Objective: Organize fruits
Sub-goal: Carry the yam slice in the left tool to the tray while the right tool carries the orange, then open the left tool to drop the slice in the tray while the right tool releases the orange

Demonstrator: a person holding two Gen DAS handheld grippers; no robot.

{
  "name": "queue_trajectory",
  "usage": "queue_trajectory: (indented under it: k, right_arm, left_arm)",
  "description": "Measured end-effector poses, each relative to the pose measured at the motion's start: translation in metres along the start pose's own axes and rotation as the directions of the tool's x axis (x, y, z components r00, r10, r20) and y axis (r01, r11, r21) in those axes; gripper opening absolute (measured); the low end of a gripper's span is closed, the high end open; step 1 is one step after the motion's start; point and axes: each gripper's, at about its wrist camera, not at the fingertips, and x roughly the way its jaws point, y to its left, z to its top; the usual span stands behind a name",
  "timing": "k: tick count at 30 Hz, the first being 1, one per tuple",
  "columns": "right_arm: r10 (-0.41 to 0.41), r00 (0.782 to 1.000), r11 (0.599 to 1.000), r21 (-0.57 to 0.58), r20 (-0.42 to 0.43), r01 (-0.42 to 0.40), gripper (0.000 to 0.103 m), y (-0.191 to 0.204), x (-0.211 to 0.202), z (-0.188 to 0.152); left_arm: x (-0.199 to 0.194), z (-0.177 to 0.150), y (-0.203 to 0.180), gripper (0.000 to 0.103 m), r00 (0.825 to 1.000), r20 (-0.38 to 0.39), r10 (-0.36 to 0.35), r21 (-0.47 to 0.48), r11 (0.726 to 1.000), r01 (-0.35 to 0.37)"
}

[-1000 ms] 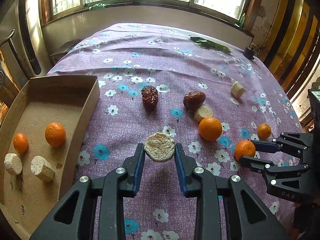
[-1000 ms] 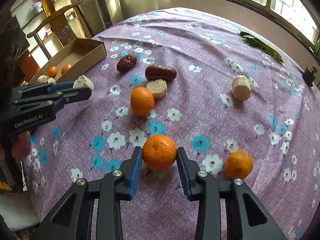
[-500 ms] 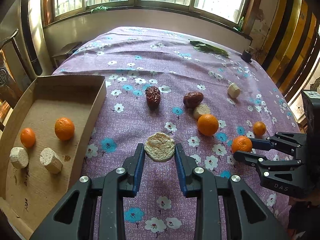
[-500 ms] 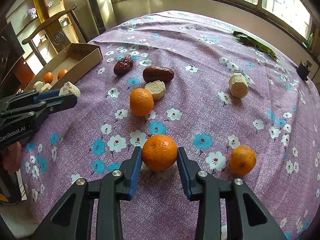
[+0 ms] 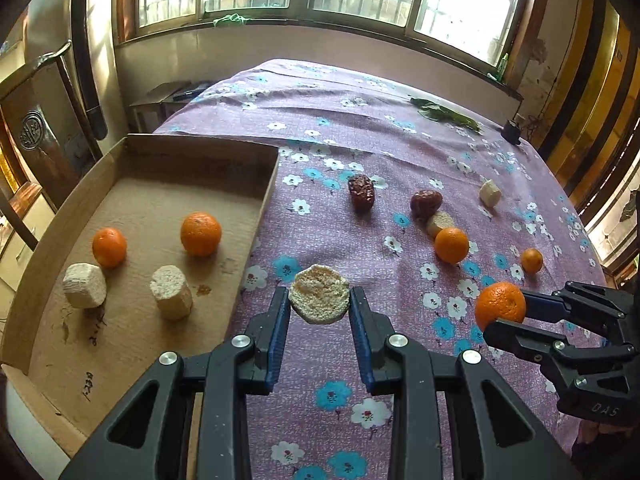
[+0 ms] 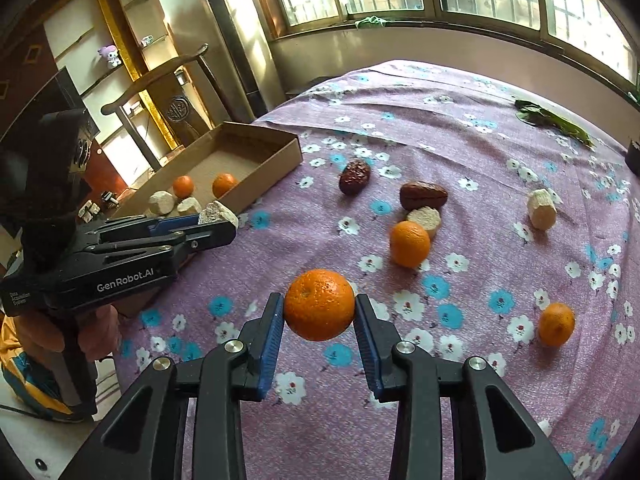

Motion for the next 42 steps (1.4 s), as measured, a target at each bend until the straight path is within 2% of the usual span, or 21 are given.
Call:
queue_trajectory:
  k: [6, 18, 32, 42]
  right_arm:
    - [0.053, 0.999, 0.998, -0.041, -0.001, -0.053, 0.039, 0.025, 0.013, 0.013]
    - [0.120, 0.992, 0.979, -0.159, -0.043, -0.125, 0.039, 0.078, 0.046, 0.037]
    - [0.169, 0.976, 0.945, -0.258, -0.138, -0.200, 0.039, 0.129, 0.098, 0.061]
    - [0.167, 0.960, 0.930, -0.287, -0.225, -0.229, 0.039, 0.151, 0.145, 0.064]
  left_arm:
    - [-0.015, -0.005, 0.021, 0.029, 0.998, 0.031, 0.062, -0.017, 0.998, -0.062]
    - [-0.033, -0.017, 0.077, 0.029, 0.987, 0.038, 0.155, -0.090, 0.984, -0.151]
    - [-0.035, -0.032, 0.145, 0.029, 0.978, -0.015, 0.207, -0.199, 0.958, -0.205]
    - [-0.021, -0.033, 0.154, 0.029, 0.972, -0.044, 0.230, -0.204, 0.951, -0.234]
